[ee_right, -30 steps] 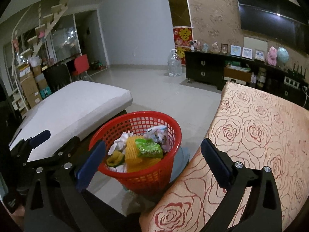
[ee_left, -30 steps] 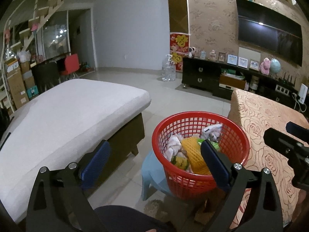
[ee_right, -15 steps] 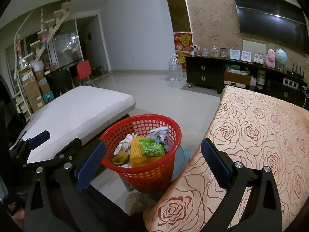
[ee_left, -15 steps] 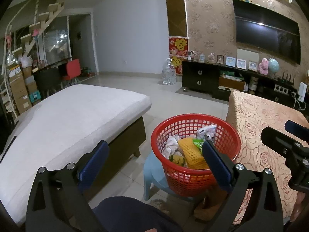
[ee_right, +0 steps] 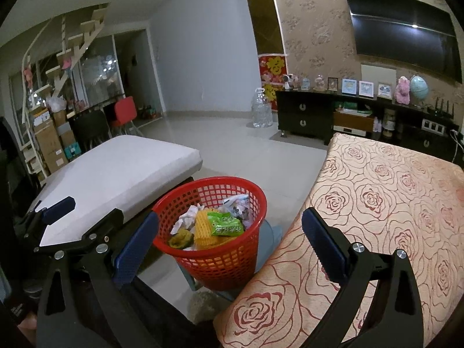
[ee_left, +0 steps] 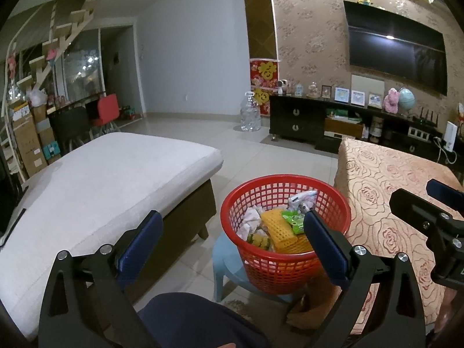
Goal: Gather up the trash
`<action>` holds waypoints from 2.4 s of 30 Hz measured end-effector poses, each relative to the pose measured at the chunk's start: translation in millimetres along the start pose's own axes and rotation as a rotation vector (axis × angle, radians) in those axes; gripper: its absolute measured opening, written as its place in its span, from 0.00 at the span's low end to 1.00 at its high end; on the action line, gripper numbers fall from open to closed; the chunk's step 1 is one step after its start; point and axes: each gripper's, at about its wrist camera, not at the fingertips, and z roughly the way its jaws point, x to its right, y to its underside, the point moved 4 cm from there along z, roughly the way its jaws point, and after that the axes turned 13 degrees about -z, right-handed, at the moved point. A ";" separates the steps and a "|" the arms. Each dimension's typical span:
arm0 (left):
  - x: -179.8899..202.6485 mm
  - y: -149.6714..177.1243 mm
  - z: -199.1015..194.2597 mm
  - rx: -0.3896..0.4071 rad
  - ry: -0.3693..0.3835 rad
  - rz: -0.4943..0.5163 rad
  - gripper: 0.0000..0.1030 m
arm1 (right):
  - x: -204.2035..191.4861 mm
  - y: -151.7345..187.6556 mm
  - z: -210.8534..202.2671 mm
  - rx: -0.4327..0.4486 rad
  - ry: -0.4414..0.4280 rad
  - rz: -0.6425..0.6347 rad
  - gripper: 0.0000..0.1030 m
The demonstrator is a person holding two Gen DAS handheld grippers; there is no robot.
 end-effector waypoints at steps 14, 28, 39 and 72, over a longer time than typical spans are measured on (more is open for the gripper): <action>4.2 -2.1 -4.7 0.002 0.003 0.003 0.91 | 1.0 -0.1 -3.9 0.007 0.003 0.000 0.93; 4.1 -1.9 -4.9 0.004 0.003 0.003 0.91 | 1.0 0.6 -3.6 0.007 0.004 0.001 0.93; 2.7 -1.5 -4.2 0.003 0.003 0.002 0.91 | 1.6 0.3 -5.6 0.008 0.004 -0.002 0.93; 6.6 -3.5 -7.4 0.007 0.005 -0.008 0.91 | 2.8 -1.3 -9.2 0.012 0.009 -0.006 0.93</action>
